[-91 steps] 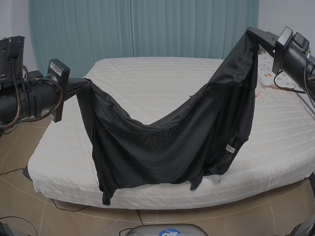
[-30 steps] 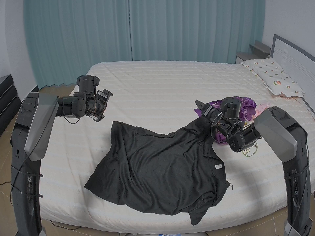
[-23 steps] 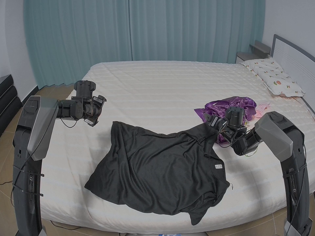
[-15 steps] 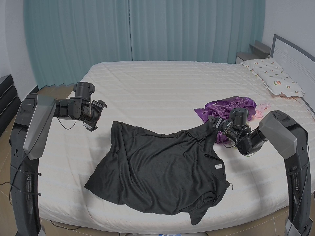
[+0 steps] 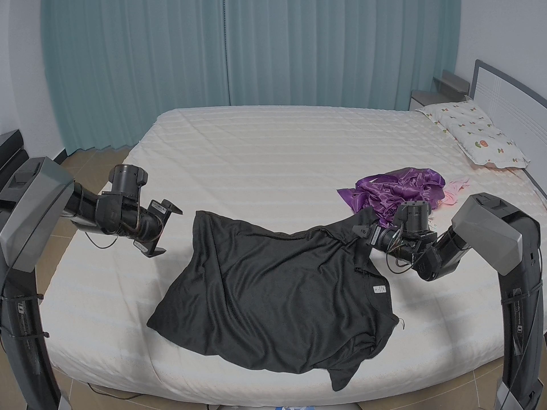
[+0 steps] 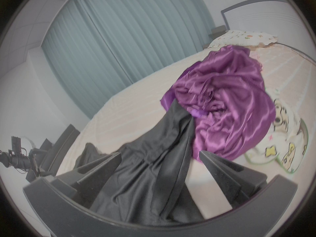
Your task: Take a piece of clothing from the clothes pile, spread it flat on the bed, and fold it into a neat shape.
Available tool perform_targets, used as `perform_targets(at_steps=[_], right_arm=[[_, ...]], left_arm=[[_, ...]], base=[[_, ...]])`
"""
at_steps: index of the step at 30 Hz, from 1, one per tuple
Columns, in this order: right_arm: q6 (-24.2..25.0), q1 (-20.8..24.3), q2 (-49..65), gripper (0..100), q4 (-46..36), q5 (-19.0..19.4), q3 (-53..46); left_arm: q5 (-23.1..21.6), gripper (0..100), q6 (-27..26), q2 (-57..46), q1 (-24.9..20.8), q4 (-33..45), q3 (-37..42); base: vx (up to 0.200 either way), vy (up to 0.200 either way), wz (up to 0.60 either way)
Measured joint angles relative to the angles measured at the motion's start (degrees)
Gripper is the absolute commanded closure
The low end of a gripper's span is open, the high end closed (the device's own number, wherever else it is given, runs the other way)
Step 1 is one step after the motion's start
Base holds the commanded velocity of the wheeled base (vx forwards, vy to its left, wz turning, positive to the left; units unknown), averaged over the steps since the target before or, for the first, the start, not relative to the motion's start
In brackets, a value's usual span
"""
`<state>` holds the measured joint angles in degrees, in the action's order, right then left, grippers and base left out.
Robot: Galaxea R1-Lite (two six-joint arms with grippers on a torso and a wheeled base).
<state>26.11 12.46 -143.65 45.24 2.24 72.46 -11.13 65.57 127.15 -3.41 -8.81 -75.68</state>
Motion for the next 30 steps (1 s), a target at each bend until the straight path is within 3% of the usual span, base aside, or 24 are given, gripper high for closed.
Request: perform_targets(at_steps=[4,5,16,30], right_arm=[[-2.4,1.7,-1.8,0,-3.9,-0.9,2.3],[-3.3,2.4,-2.4,100,-5.3,-1.1,3.0],[-5.9,3.5,-5.3,100,-8.5,-4.6,6.9],[-5.6,-3.3,-4.2,100,-0.7,-3.8,8.4]], left_arm=[[-1.0,0,0.4,-3.4,0.2,-3.2,6.9],[-1.3,0,0.6,-4.3,0.3,-3.7,8.3],[-1.7,0,0.9,-8.0,0.5,-5.3,13.8],[-1.3,0,-1.1,-8.2,0.8,-5.1,16.7]], base=[[0.0,0.0,0.0],[0.0,0.0,0.0],[0.0,0.0,0.0],[0.0,0.0,0.0]])
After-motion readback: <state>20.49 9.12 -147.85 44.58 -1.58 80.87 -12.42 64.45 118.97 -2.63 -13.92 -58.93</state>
